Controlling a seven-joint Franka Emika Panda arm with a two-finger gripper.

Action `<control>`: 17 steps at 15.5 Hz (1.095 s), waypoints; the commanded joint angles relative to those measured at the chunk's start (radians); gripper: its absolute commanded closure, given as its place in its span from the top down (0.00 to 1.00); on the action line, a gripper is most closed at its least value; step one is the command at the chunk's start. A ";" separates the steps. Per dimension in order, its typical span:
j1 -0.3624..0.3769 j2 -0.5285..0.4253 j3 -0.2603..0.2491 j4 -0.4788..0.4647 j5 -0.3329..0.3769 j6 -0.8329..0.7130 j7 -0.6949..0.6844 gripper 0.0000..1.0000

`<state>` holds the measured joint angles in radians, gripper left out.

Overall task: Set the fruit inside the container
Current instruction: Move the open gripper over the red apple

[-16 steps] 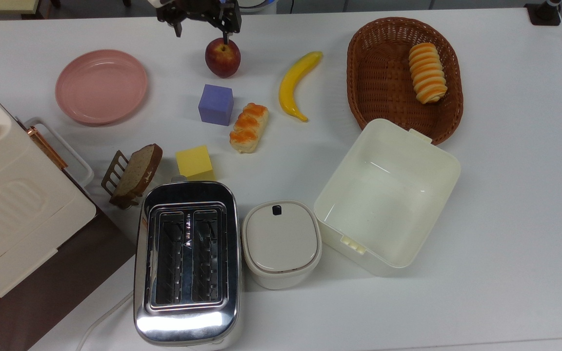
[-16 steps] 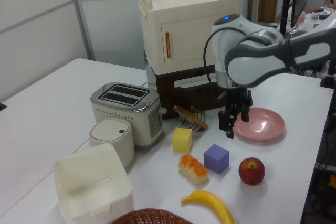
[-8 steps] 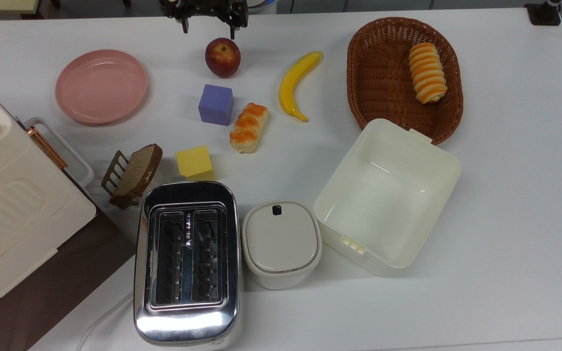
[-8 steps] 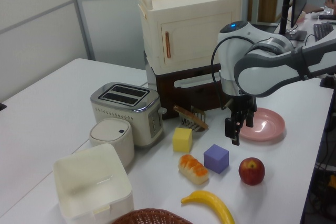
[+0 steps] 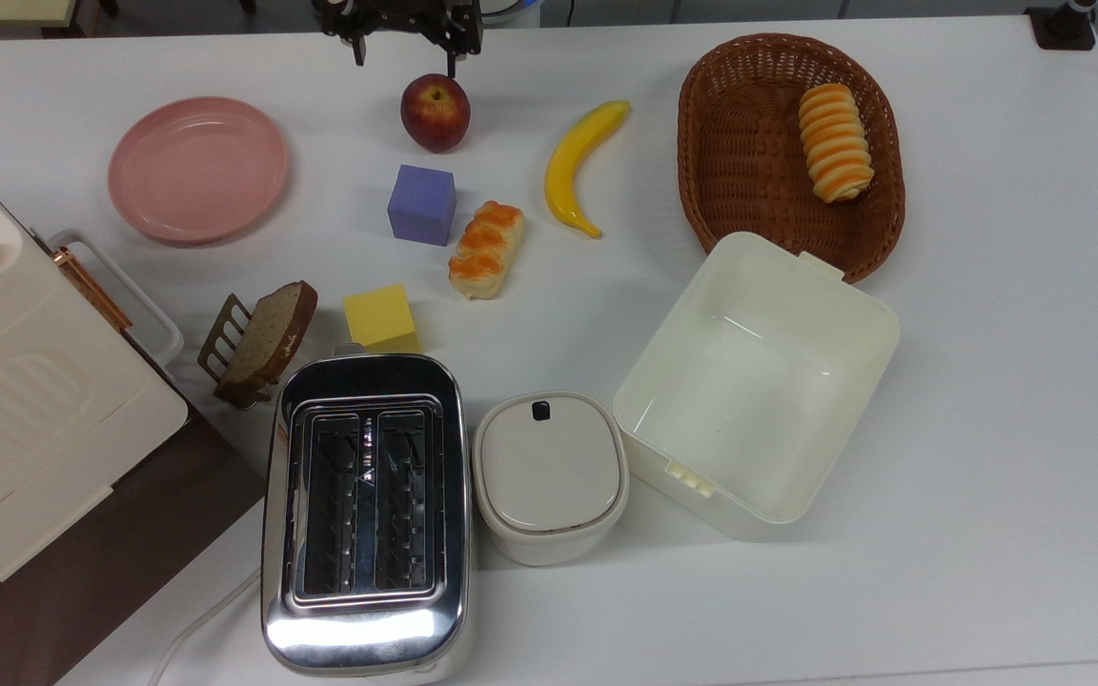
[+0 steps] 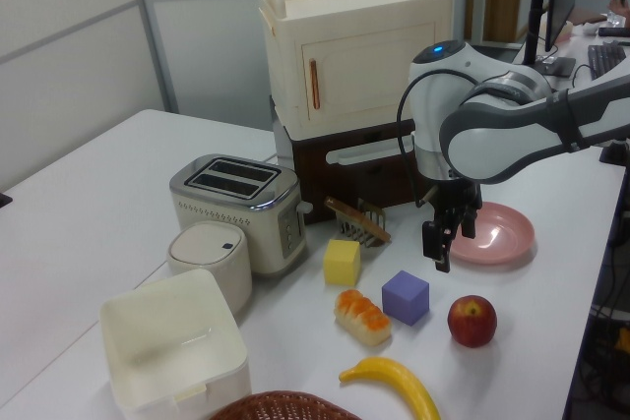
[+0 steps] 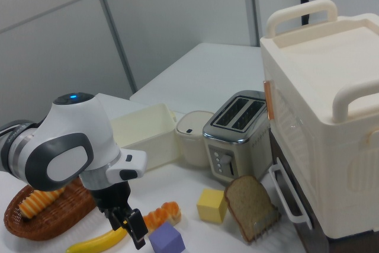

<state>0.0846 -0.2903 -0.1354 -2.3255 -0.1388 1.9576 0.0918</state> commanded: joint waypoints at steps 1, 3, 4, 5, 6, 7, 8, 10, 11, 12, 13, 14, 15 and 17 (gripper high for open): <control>0.053 -0.032 -0.016 -0.041 -0.024 0.061 0.129 1.00; 0.060 -0.044 -0.015 -0.067 -0.059 0.058 0.128 1.00; 0.060 -0.047 -0.015 -0.087 -0.077 0.061 0.120 1.00; 0.061 -0.049 -0.015 -0.097 -0.085 0.064 0.118 1.00; 0.063 -0.049 -0.015 -0.107 -0.087 0.067 0.118 1.00; 0.063 -0.058 -0.016 -0.121 -0.094 0.067 0.117 1.00; 0.063 -0.069 -0.018 -0.142 -0.102 0.072 0.117 1.00; 0.061 -0.075 -0.018 -0.187 -0.107 0.115 0.117 1.00; 0.063 -0.075 -0.018 -0.202 -0.110 0.135 0.117 1.00; 0.061 -0.075 -0.018 -0.210 -0.114 0.150 0.117 1.00; 0.061 -0.073 -0.020 -0.213 -0.116 0.164 0.117 1.00; 0.061 -0.072 -0.035 -0.218 -0.116 0.181 0.109 1.00; 0.064 -0.070 -0.053 -0.233 -0.116 0.211 0.086 1.00; 0.075 -0.072 -0.062 -0.270 -0.116 0.277 0.069 1.00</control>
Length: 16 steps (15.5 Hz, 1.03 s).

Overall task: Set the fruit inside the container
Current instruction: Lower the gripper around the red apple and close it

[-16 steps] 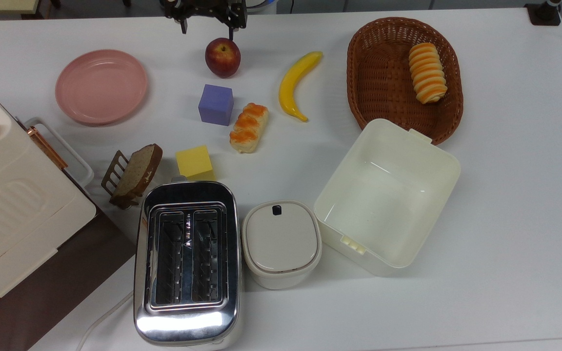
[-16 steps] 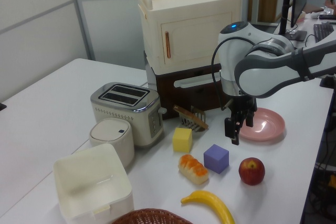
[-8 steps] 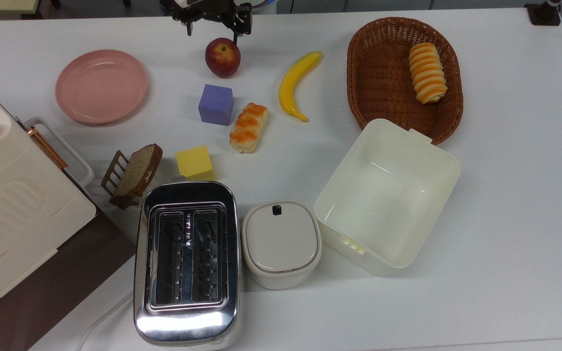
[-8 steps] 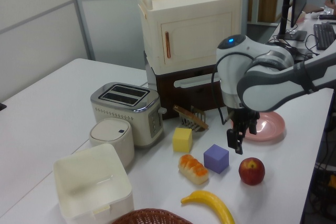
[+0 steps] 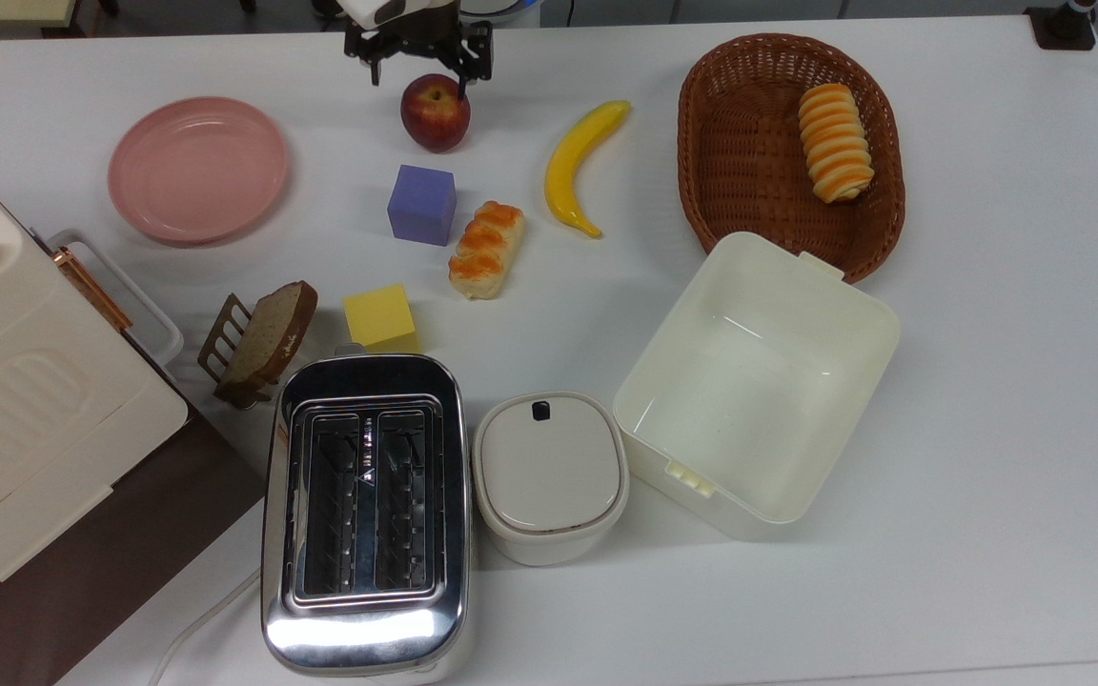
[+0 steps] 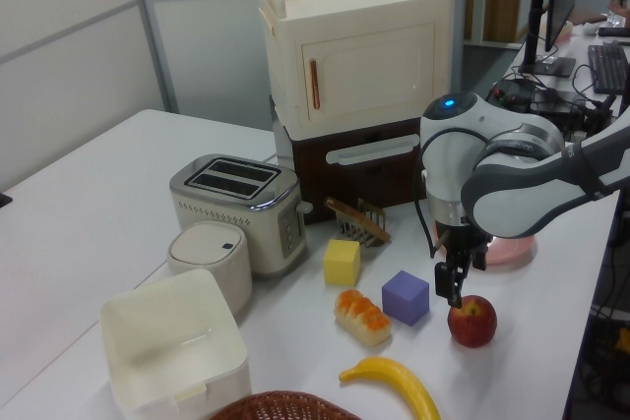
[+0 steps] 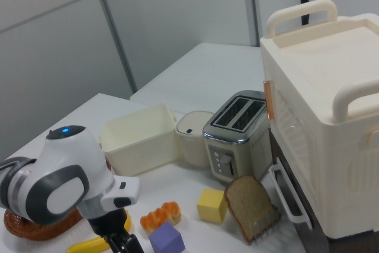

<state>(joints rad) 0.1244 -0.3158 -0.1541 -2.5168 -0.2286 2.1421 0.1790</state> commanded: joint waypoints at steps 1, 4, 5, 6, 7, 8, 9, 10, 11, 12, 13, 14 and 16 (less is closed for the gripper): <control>0.035 -0.045 -0.044 -0.082 -0.025 0.101 -0.019 1.00; 0.038 -0.042 -0.044 -0.085 -0.024 0.101 -0.019 1.00; 0.053 -0.042 -0.044 -0.088 -0.024 0.102 -0.019 1.00; 0.060 -0.042 -0.044 -0.089 -0.023 0.101 -0.018 1.00; 0.063 -0.042 -0.044 -0.091 -0.023 0.101 -0.019 1.00; 0.064 -0.042 -0.044 -0.092 -0.023 0.101 -0.019 1.00; 0.066 -0.042 -0.044 -0.100 -0.023 0.102 -0.019 1.00; 0.066 -0.039 -0.044 -0.103 -0.023 0.104 -0.019 1.00; 0.066 -0.039 -0.044 -0.105 -0.023 0.102 -0.019 1.00; 0.066 -0.037 -0.044 -0.105 -0.023 0.102 -0.018 1.00; 0.064 -0.037 -0.044 -0.106 -0.023 0.101 -0.018 1.00; 0.063 -0.034 -0.044 -0.106 -0.023 0.095 -0.018 1.00; 0.063 -0.032 -0.047 -0.115 -0.023 0.093 -0.019 1.00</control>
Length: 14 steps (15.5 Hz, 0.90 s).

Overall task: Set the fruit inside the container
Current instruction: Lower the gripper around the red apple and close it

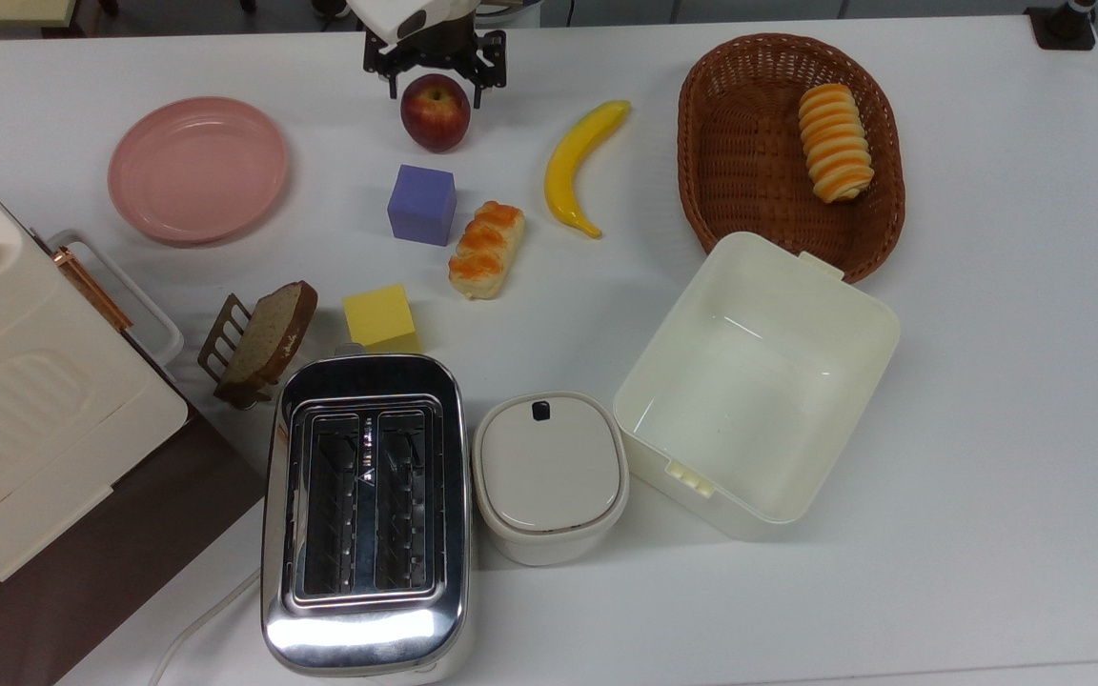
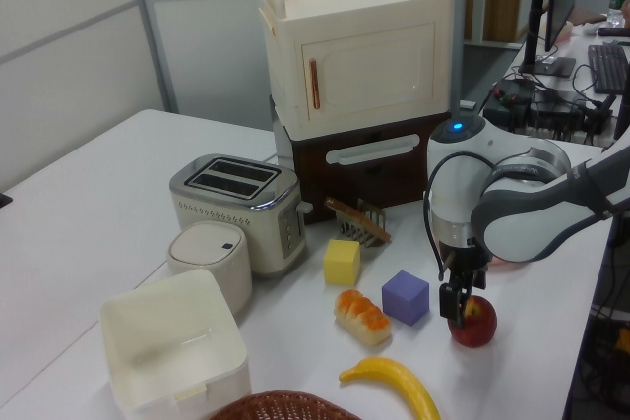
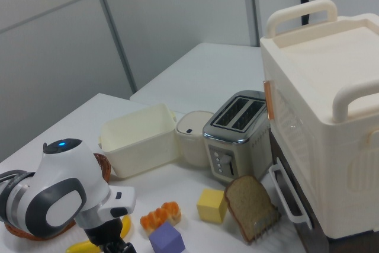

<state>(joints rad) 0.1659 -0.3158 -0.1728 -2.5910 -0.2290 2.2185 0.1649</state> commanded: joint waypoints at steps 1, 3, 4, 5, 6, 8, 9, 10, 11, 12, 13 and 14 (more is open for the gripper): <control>0.021 -0.031 -0.031 -0.041 -0.023 0.016 -0.005 1.00; 0.021 -0.005 -0.033 -0.040 -0.023 0.023 -0.005 1.00; 0.021 0.007 -0.033 -0.040 -0.023 0.027 -0.005 1.00; 0.021 0.017 -0.033 -0.040 -0.024 0.027 -0.005 1.00; 0.021 0.020 -0.033 -0.040 -0.024 0.027 -0.007 1.00; 0.020 0.032 -0.033 -0.037 -0.024 0.030 -0.007 1.00; 0.018 0.040 -0.033 -0.037 -0.024 0.041 -0.007 0.99; 0.017 0.043 -0.033 -0.037 -0.024 0.049 -0.007 0.77; 0.014 0.044 -0.033 -0.035 -0.024 0.055 -0.002 0.52; 0.014 0.044 -0.033 -0.034 -0.024 0.061 0.005 0.38; 0.014 0.044 -0.033 -0.032 -0.024 0.062 0.007 0.32; 0.014 0.044 -0.033 -0.032 -0.023 0.064 0.007 0.29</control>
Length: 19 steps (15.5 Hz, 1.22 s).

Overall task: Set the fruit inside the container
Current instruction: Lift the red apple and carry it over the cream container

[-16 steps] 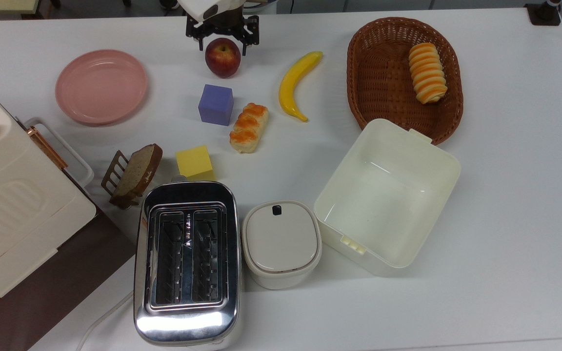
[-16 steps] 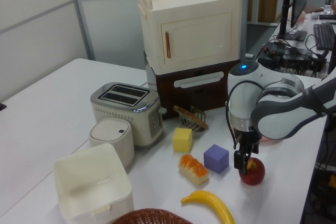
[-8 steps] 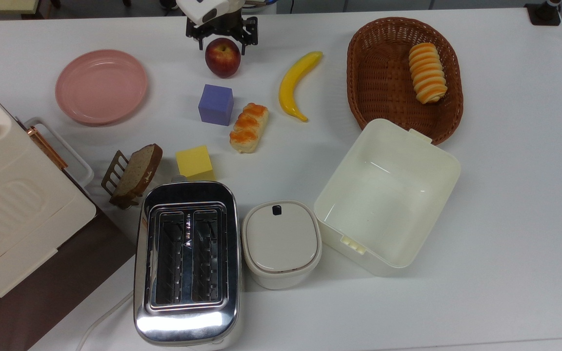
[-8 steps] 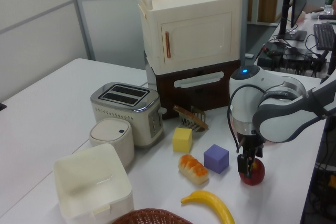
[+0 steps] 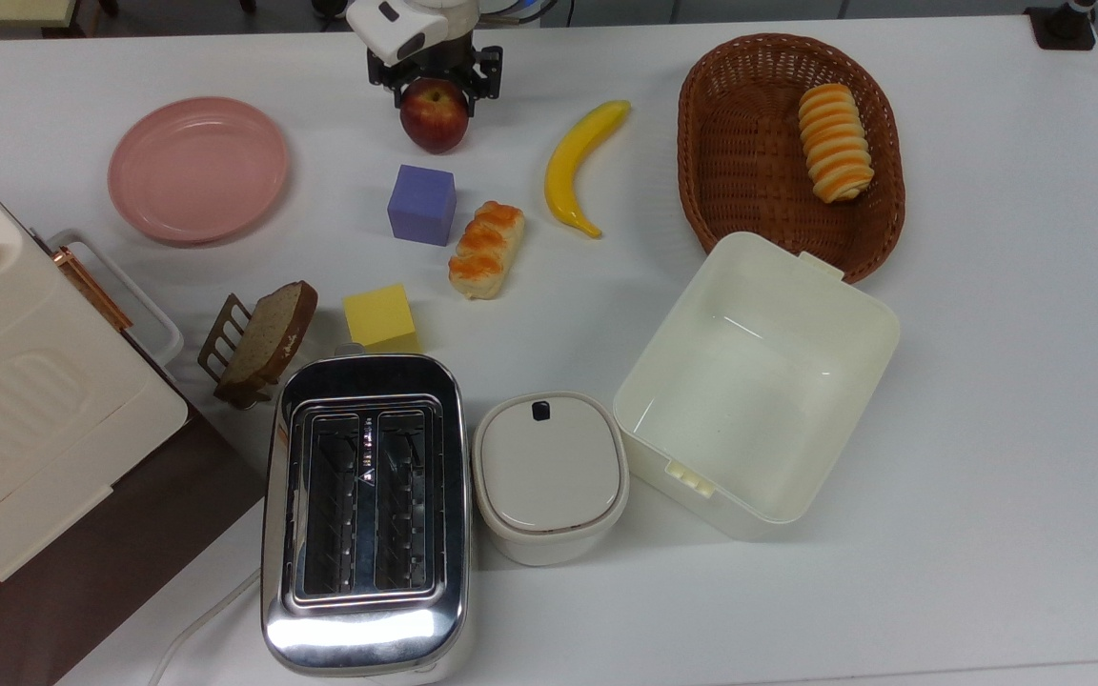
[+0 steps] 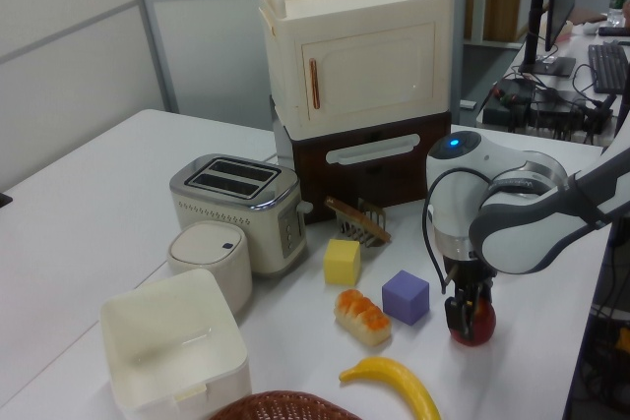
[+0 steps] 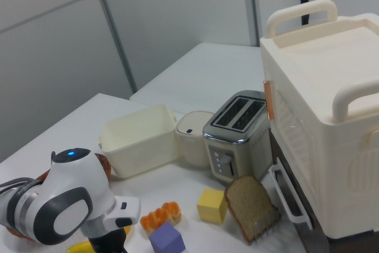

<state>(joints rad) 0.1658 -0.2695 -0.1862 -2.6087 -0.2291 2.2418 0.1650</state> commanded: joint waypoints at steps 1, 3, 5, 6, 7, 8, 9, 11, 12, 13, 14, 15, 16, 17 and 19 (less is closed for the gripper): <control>0.015 -0.002 -0.019 -0.013 -0.022 0.041 0.007 0.29; 0.015 -0.004 -0.019 -0.002 -0.022 0.039 0.007 0.28; 0.021 -0.008 -0.019 0.031 -0.022 0.027 0.022 0.28; 0.021 -0.008 -0.018 0.062 -0.021 0.021 0.054 0.27; 0.023 -0.005 -0.013 0.099 -0.019 0.006 0.092 0.27; 0.023 -0.002 -0.007 0.146 -0.016 -0.020 0.129 0.27; 0.026 0.007 -0.001 0.204 -0.013 -0.059 0.163 0.27; 0.052 0.048 0.031 0.338 -0.004 -0.152 0.208 0.27; 0.063 0.077 0.045 0.405 0.010 -0.187 0.232 0.27; 0.072 0.116 0.059 0.476 0.034 -0.206 0.255 0.27; 0.072 0.151 0.076 0.542 0.054 -0.220 0.271 0.27; 0.072 0.183 0.094 0.600 0.069 -0.226 0.283 0.27; 0.072 0.219 0.121 0.674 0.076 -0.226 0.315 0.28; 0.072 0.239 0.135 0.715 0.076 -0.226 0.339 0.28; 0.070 0.288 0.174 0.795 0.076 -0.225 0.369 0.29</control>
<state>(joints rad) 0.2313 -0.0827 -0.0538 -1.9765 -0.1679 2.0566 0.4780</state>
